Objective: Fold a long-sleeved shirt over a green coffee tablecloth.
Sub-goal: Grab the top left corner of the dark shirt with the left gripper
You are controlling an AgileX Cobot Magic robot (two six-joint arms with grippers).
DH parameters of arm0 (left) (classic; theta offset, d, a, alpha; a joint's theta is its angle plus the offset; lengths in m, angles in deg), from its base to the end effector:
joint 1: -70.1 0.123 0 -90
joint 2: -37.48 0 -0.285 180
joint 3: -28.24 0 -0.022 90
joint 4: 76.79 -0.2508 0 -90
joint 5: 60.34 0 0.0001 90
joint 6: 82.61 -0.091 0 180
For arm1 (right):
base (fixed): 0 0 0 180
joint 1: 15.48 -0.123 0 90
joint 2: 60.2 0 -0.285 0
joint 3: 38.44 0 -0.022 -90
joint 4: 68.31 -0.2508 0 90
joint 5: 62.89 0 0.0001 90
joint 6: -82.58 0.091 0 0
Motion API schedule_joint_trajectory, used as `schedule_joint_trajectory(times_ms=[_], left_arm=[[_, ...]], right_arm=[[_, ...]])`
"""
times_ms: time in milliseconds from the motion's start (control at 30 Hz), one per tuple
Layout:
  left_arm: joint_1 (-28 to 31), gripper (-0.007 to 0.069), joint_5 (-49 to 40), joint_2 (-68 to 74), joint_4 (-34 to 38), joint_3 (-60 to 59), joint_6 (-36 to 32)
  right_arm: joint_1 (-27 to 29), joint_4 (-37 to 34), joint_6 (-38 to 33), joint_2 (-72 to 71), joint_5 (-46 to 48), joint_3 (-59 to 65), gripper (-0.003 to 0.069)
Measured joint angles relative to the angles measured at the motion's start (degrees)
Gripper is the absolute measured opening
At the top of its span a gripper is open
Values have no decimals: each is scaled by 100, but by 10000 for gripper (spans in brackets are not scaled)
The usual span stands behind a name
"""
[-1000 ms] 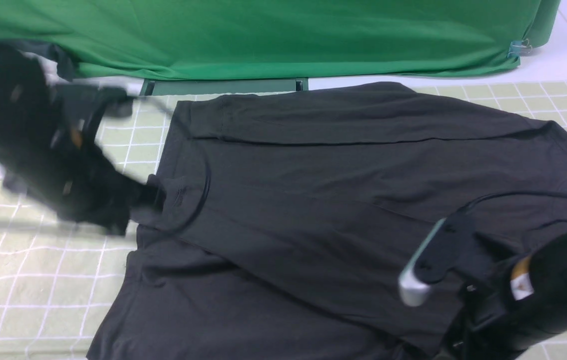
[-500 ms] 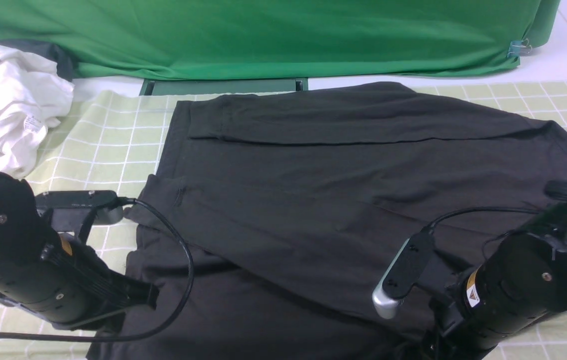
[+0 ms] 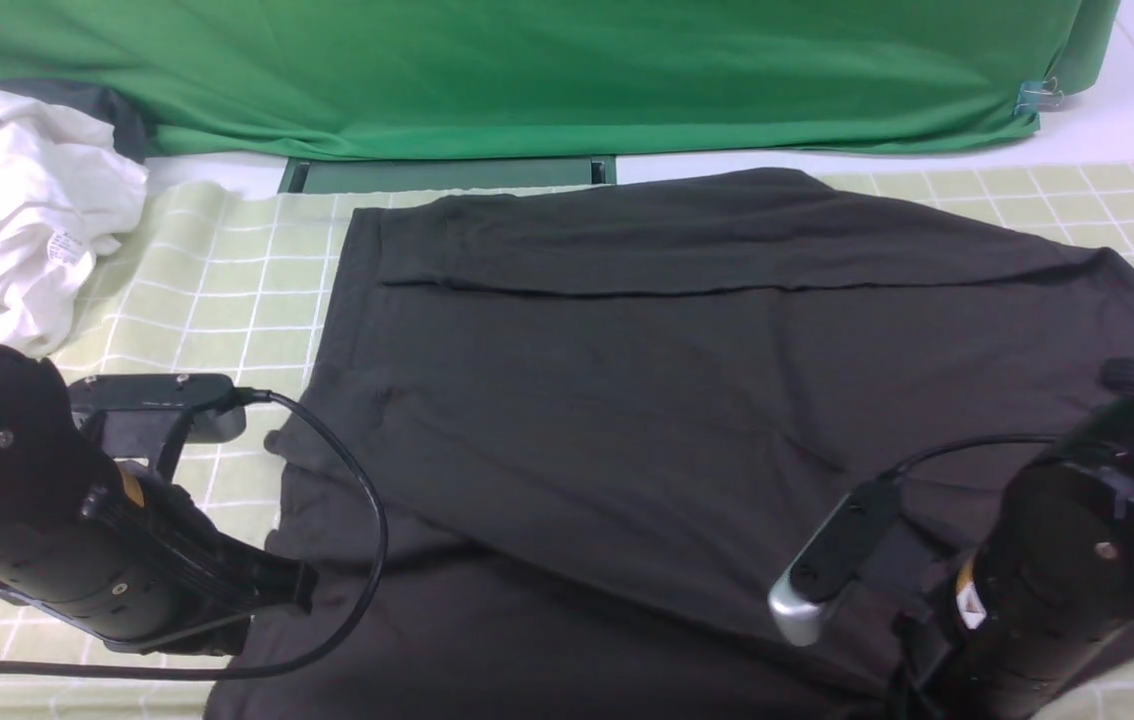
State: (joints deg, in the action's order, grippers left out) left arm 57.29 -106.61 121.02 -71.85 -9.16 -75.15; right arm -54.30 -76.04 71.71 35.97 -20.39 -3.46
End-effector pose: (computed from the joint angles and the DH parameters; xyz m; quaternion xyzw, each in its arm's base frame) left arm 0.2079 -0.0531 0.2076 0.0202 0.9930 -0.0533 0.1035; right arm 0.1851 0.1596 0.1678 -0.3758 0.9238 0.0601 0.0420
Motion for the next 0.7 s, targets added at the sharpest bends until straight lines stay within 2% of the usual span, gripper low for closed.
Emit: schedule_joint_trajectory(times_ms=[233, 400, 533, 700], left_arm=[[0, 15, -328, 0, 51, 0, 0], [0, 42, -411, 0, 289, -6, 0], [0, 140, -415, -6, 682, -147, -230], [0, 332, -72, -12, 738, -540, -412]], right_arm=[[0, 0, 482, -544, 784, 0, 39], [0, 0, 588, -679, 874, 0, 40], [0, 0, 593, -679, 869, 0, 56], [0, -5, 703, -679, 838, 11, 99]])
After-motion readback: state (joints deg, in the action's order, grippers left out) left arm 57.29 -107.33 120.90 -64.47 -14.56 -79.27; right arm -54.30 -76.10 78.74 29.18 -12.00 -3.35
